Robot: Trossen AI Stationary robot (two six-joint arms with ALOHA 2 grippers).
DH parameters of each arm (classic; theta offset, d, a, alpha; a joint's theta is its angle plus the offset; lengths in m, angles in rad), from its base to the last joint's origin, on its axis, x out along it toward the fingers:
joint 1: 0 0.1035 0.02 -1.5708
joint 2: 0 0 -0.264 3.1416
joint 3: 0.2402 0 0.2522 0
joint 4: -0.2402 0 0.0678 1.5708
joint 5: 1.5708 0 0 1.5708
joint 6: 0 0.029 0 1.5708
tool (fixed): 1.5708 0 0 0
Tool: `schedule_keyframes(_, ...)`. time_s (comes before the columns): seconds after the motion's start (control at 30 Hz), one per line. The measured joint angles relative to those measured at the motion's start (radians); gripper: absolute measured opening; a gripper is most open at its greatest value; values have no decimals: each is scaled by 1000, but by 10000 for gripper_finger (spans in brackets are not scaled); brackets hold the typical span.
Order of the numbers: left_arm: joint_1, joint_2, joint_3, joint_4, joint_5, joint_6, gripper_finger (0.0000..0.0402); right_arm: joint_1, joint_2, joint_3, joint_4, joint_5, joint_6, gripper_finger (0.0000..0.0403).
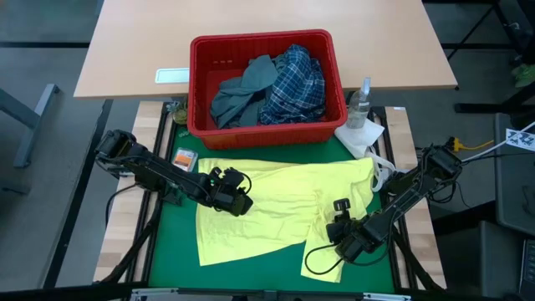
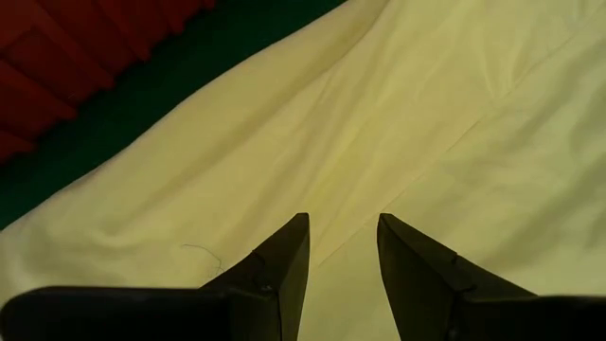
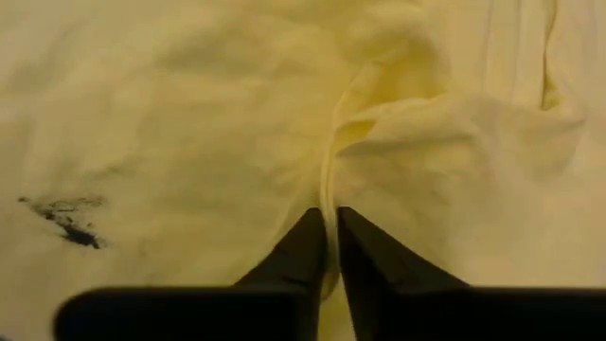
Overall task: Fold Laundry from Bin
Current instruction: Fold the yellow shirt
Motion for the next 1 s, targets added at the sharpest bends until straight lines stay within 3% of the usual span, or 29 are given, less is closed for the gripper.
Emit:
schedule_keyframes(0.1, 0, 0, 0, 0, 0, 0, 121, 0, 0, 0, 0, -34, -1, 7)
schedule_keyframes(0.4, 0, 0, 0, 0, 0, 0, 121, 0, 0, 70, -96, -89, -9, 12)
schedule_keyframes(0.7, 0, 0, 0, 0, 0, 0, 121, -28, -2, 228, -455, 84, -35, 8)
schedule_keyframes(1.0, 0, 0, 0, 1, -1, 0, 121, -221, -20, 231, -602, 222, -242, 5)
